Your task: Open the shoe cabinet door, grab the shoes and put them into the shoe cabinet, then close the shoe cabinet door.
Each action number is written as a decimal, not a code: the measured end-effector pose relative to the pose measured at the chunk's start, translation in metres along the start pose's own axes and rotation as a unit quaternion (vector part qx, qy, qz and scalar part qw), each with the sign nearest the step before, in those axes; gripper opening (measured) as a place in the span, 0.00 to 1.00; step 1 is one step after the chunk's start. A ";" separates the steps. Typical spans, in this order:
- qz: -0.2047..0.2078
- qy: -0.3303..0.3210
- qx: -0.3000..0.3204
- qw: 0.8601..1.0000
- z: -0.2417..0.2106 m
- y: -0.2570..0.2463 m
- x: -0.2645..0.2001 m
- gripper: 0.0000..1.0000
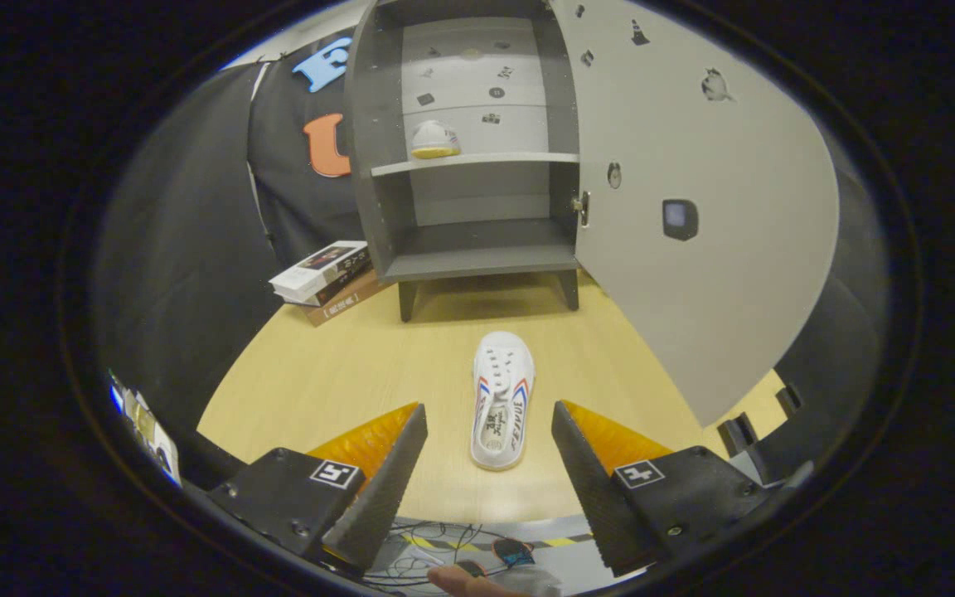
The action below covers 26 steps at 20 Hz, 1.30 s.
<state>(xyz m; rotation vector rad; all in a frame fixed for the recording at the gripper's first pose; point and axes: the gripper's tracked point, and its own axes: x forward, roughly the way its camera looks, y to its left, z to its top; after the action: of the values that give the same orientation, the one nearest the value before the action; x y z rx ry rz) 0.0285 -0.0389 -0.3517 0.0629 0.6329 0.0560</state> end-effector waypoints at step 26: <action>0.018 0.088 0.026 0.996 -0.027 0.003 0.156 0.04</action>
<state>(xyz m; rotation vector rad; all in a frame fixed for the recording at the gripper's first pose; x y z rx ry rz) 0.1381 -0.0236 -0.4646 0.1204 0.8100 0.0811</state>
